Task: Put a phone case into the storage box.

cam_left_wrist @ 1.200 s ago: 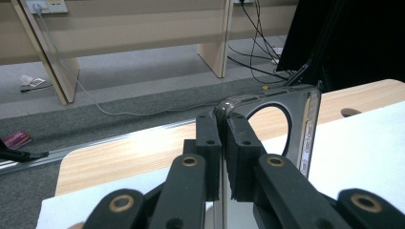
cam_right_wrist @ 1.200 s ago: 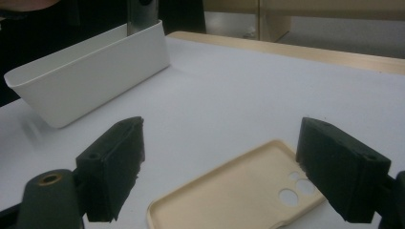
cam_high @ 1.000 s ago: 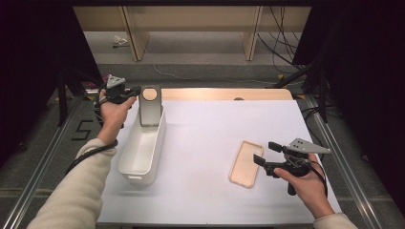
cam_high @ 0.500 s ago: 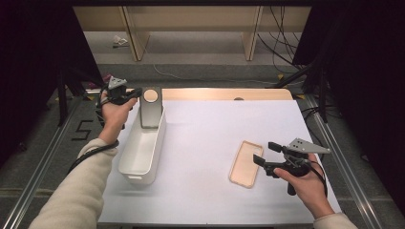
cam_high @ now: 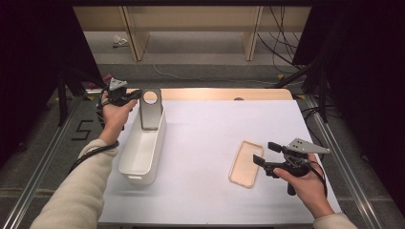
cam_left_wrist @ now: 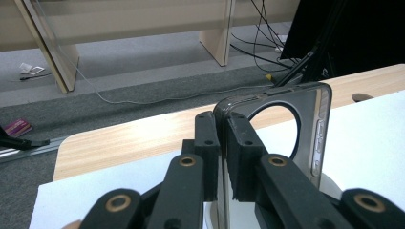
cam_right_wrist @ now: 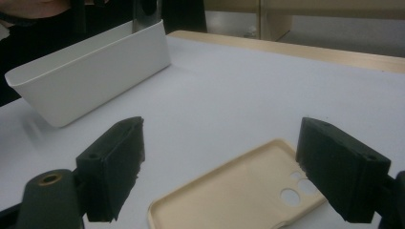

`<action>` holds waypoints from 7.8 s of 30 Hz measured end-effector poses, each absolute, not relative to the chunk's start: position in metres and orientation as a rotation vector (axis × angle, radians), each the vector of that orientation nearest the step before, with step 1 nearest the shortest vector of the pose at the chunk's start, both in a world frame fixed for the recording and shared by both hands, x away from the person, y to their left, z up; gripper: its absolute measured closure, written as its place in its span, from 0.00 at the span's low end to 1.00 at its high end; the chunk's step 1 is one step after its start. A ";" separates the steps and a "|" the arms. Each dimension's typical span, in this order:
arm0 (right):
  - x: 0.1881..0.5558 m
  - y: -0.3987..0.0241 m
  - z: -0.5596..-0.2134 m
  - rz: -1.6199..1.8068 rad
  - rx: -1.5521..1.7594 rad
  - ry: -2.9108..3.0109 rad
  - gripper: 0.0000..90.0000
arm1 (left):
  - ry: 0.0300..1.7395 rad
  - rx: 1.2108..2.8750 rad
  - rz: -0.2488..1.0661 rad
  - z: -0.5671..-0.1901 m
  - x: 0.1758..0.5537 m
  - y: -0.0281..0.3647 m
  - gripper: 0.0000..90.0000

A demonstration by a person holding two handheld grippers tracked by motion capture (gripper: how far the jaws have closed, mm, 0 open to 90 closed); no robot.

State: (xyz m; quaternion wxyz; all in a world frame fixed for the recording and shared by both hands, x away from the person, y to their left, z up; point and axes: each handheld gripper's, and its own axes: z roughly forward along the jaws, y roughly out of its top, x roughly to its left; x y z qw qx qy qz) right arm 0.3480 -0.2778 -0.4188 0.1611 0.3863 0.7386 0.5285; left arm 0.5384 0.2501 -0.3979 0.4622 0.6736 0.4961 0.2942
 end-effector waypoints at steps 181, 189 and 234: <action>0.365 -0.250 -0.450 0.724 0.937 2.667 0.71 | 0.861 1.830 0.528 -0.420 0.344 0.199 0.02; 0.363 -0.245 -0.449 0.723 0.816 2.681 0.41 | 0.861 1.829 0.525 -0.420 0.343 0.199 0.02; 0.367 -0.207 -0.449 0.175 0.378 2.900 0.35 | 0.855 1.837 0.514 -0.422 0.344 0.198 0.02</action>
